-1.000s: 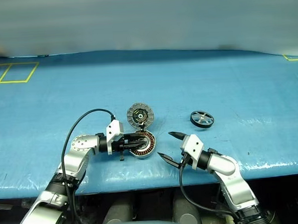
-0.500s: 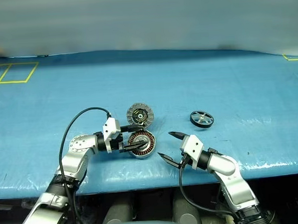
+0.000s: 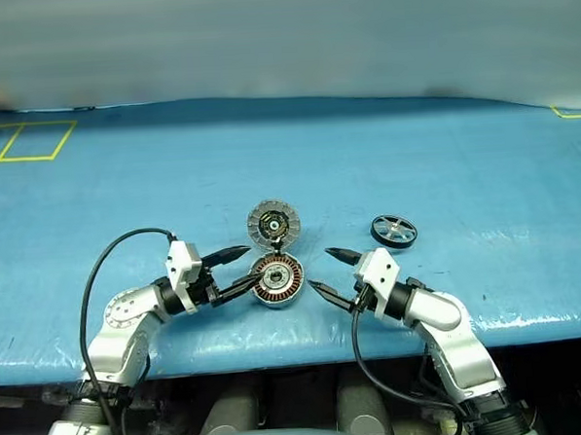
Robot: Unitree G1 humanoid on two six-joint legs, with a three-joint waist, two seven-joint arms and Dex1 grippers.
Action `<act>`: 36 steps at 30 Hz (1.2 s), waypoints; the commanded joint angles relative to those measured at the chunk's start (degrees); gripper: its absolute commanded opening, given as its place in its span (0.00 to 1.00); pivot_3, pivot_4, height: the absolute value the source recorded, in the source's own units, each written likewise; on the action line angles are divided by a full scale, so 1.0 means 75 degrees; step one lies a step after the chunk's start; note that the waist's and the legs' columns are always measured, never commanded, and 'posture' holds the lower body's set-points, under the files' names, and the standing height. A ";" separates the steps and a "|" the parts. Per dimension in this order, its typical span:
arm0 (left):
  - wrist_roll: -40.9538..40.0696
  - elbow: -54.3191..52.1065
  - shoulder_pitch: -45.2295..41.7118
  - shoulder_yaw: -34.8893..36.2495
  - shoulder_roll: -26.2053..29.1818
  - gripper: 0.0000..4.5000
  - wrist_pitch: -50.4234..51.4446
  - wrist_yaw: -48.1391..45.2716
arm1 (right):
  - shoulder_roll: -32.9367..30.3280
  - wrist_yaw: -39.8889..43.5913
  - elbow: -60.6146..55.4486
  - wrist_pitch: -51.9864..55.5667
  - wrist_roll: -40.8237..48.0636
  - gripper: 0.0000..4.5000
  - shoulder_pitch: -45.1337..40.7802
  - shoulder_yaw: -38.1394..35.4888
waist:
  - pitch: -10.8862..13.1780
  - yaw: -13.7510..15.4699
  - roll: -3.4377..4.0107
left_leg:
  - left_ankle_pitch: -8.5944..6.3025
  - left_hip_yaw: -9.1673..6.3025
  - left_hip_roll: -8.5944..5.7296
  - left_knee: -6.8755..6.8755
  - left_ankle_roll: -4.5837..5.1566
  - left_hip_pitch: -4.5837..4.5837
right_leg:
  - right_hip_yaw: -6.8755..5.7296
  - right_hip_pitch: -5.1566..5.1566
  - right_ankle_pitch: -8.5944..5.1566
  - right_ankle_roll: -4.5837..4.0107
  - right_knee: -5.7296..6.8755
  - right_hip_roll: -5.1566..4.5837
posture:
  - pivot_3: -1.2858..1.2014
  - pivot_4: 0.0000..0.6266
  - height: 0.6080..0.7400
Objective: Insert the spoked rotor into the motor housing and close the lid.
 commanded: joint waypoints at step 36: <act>0.0017 -0.0274 0.0716 0.0246 0.0007 0.74 -0.0532 0.0636 | 0.1105 -0.0252 0.1392 0.0147 -0.1741 0.00 -0.2095 0.1815 | 0.0000 -0.0047 0.0000 | 0.0000 0.0002 0.0001 -0.0002 0.0000 0.0002 | 0.0001 -0.0003 0.0001 -0.0001 0.0003 0.0003 | 0.52 0.24 1.00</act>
